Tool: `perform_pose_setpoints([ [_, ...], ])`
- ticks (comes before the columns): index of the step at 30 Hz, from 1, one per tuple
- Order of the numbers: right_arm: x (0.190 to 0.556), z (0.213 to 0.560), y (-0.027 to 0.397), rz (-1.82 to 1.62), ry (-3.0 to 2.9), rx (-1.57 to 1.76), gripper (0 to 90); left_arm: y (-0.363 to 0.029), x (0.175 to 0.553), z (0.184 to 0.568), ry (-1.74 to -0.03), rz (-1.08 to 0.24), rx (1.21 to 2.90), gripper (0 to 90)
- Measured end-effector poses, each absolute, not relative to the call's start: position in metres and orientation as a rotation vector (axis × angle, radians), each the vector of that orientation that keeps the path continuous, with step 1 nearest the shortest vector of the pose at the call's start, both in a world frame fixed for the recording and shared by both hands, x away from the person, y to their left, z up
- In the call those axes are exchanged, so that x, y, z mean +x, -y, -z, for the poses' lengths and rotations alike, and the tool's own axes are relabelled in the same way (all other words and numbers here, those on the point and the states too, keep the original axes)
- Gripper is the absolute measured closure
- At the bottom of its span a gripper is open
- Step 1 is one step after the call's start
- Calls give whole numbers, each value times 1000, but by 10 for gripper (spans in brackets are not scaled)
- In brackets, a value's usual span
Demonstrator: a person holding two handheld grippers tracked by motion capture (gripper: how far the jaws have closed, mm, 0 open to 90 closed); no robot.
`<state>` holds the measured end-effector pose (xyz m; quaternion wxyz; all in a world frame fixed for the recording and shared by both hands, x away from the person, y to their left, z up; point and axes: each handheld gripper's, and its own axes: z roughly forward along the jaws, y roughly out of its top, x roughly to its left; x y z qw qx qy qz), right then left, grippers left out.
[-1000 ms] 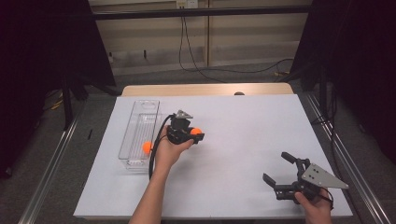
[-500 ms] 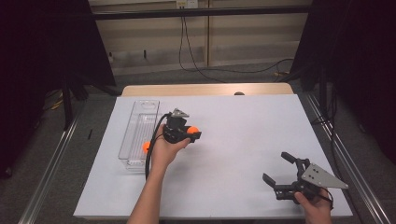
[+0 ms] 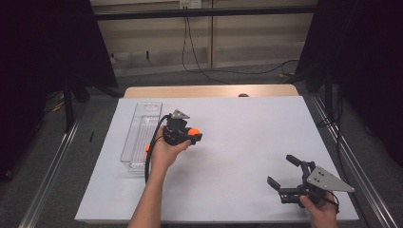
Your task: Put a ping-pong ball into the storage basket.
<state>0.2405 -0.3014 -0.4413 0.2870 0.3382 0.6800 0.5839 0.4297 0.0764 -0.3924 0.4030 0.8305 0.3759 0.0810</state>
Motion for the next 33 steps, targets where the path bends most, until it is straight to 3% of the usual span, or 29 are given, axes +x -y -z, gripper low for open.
perform_pose_setpoints([
  [33,241,442,301,-1562,-1814,907,12,-94,430,385,-979,-222,2086,509],
])
